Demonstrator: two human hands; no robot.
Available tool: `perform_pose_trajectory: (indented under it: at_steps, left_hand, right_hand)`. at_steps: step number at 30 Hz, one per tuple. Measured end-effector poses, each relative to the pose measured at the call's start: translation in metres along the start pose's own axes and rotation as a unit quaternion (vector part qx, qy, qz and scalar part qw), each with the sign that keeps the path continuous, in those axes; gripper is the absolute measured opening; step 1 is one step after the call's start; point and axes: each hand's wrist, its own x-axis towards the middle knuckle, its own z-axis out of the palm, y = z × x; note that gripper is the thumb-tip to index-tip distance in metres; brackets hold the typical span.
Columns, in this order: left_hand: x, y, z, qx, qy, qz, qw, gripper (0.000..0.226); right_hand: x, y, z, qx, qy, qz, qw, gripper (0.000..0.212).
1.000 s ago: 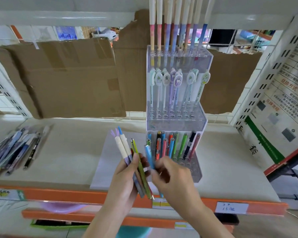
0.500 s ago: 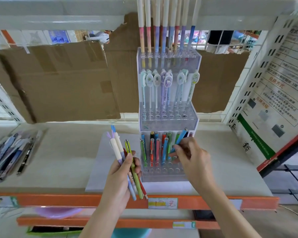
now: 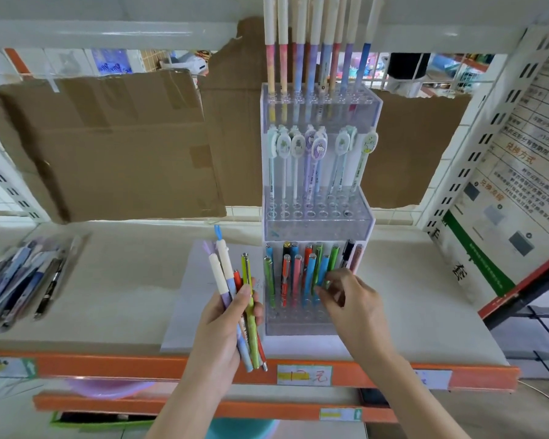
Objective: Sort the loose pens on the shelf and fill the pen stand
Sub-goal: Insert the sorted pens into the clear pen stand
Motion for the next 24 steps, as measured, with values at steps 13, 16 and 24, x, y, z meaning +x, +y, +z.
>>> perform_pose_trajectory:
  at_steps: [13, 16, 24]
  left_hand:
    - [-0.007, 0.006, 0.009, -0.025, -0.008, -0.016, 1.000, 0.013]
    - [-0.007, 0.007, 0.007, -0.019, -0.001, 0.000, 1.000, 0.018]
    - [-0.005, 0.010, 0.006, 0.036, -0.025, 0.037, 0.998, 0.027]
  right_hand:
    - [-0.035, -0.061, 0.021, 0.132, -0.128, -0.085, 0.979, 0.030]
    - [-0.035, -0.056, 0.011, 0.134, -0.075, -0.083, 0.985, 0.023]
    - [-0.003, -0.005, -0.031, 0.102, 0.053, -0.003, 0.993, 0.020]
